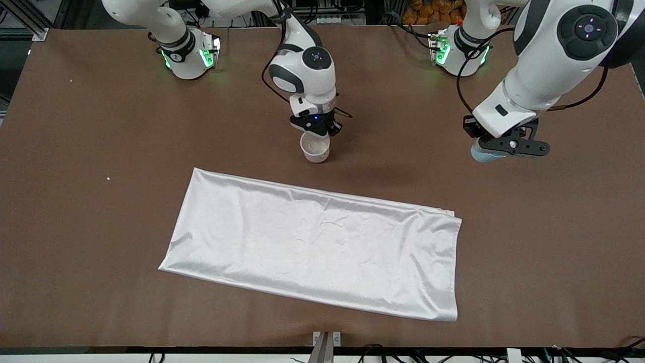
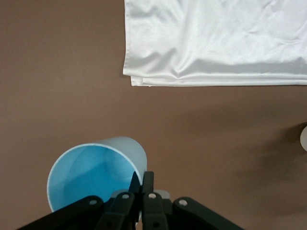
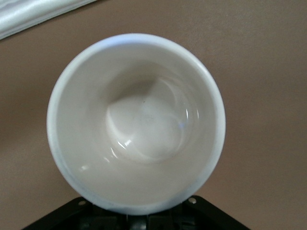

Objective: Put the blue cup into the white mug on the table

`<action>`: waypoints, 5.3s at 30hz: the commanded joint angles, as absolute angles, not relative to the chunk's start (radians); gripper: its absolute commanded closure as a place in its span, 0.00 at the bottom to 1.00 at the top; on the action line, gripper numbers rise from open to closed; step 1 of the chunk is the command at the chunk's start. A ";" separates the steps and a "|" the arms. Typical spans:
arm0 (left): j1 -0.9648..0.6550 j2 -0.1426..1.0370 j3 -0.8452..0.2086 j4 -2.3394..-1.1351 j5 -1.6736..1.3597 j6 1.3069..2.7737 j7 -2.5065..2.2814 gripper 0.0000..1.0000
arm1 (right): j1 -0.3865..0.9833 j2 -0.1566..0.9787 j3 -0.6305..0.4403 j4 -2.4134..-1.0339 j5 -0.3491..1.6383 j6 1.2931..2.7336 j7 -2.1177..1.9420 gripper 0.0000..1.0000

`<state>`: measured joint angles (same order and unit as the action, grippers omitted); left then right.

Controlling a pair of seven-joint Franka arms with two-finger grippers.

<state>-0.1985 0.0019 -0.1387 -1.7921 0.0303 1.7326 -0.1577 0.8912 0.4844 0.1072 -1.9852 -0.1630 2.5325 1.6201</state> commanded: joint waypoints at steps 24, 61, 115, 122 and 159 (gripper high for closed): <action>-0.224 0.012 -0.144 -1.781 0.014 1.763 -0.156 1.00 | 0.881 0.443 0.101 -1.769 -0.179 2.157 1.669 0.00; -0.353 0.316 -0.434 -1.615 0.083 1.868 -0.520 1.00 | 0.035 0.417 0.104 -1.767 -0.031 2.057 0.295 0.00; -0.647 0.703 -0.423 -1.448 0.270 2.089 -1.022 1.00 | -0.057 -0.008 0.100 -1.747 -0.005 1.738 0.153 0.00; -0.643 0.703 -0.422 -1.450 0.271 2.094 -1.011 0.69 | -0.057 -0.008 0.100 -1.712 -0.002 1.744 0.155 0.00; -0.557 0.350 -0.348 -1.546 0.241 1.841 -0.858 0.00 | -0.049 0.003 0.107 -1.555 0.006 1.626 0.155 0.00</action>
<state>-0.5641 0.4699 -0.4071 -1.4524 0.2950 1.8491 -0.9073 -0.0453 0.0026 0.1053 -1.5758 -0.0087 1.6559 0.1678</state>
